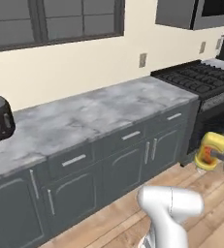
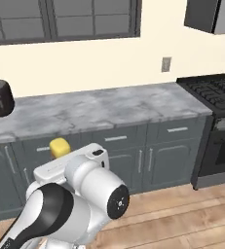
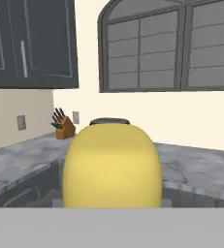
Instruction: Place the ketchup and mustard from the counter to the top shelf of the fridge. If the existing items in the fridge are on the top shelf, move them to other shelves.
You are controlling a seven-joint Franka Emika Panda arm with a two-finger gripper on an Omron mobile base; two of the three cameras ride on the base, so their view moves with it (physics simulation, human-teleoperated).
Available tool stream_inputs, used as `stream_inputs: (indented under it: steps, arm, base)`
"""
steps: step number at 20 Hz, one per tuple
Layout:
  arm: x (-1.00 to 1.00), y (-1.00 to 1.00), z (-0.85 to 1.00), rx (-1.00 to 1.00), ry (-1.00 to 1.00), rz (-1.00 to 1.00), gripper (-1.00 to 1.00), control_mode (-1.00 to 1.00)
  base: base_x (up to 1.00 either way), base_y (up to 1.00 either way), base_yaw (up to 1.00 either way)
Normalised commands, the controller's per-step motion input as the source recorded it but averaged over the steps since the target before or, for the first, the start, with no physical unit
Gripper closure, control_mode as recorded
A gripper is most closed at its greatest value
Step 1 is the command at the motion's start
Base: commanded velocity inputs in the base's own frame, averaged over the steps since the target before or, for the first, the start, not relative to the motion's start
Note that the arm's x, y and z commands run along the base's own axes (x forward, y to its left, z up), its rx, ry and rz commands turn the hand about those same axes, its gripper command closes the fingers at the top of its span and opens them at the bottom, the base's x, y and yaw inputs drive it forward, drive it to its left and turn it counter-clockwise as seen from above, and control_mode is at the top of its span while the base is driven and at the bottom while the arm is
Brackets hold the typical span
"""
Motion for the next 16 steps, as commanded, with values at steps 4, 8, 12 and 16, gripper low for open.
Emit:
stream_inputs:
  steps: [4, 8, 12, 16]
  arm:
    - [0.0, 0.0, 0.0, 0.0, 0.0, 0.0, 1.0, 1.0]
    - [0.0, 0.0, 0.0, 0.0, 0.0, 0.0, 1.0, 1.0]
    - [0.0, 0.0, 0.0, 0.0, 0.0, 0.0, 1.0, 1.0]
    - [0.0, 0.0, 0.0, 0.0, 0.0, 0.0, 1.0, 1.0]
  base:
    - [0.01, -0.89, -0.69]
    - [0.11, -0.92, -0.64]
    - [0.34, -0.72, -0.62]
    - [0.82, -0.24, -0.54]
